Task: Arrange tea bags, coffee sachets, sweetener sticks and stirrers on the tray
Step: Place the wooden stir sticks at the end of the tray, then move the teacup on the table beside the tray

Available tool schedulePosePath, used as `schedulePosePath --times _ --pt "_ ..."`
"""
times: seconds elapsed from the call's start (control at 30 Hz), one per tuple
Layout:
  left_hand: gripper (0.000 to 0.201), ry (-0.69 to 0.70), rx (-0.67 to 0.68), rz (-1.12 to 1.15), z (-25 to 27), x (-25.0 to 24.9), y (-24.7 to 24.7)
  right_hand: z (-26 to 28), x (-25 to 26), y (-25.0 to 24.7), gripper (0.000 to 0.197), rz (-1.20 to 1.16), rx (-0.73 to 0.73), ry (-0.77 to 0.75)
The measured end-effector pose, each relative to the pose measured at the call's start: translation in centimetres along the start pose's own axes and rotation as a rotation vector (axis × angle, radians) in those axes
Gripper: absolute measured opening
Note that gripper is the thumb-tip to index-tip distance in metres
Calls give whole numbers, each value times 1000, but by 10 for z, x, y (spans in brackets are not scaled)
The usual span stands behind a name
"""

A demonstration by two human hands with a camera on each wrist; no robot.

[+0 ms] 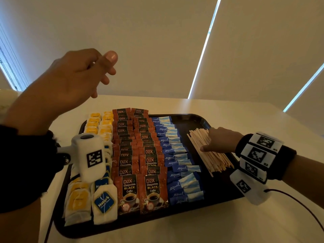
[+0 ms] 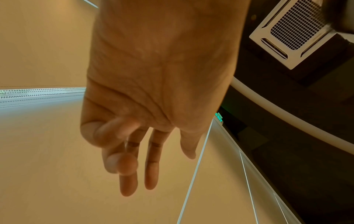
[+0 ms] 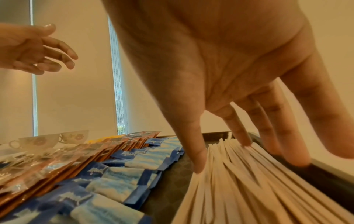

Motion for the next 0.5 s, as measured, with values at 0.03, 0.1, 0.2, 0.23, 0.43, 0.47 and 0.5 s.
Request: schedulePosePath --times 0.03,0.1,0.2,0.23,0.43,0.47,0.5 --pt "44 -4 -3 -4 1 -1 -1 0 0 1 63 2 20 2" --pt "45 -22 -15 -6 3 -1 -3 0 0 -3 69 -20 15 5" --pt "49 -50 -35 -14 5 -2 -5 9 10 -27 71 -177 -126 -47" --pt "50 -50 -41 -24 5 -3 -6 16 18 -37 68 -253 -160 -95" --pt "44 -54 -57 -78 4 -2 -5 73 62 -89 42 -752 -130 -380" --pt "43 -53 -49 -84 4 -2 -4 79 65 -96 44 -833 -118 -411" --pt "42 -48 -36 -91 4 -2 -2 82 65 -102 46 -917 -123 -433"
Point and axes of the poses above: each hand's wrist, its own z-axis away from the middle knuckle, its own y-axis out of the palm, x = y × z, the point moved 4 cm from there along -z, towards the middle knuckle, and after that the axes turned 9 degrees about -x, right-handed, at the moved point
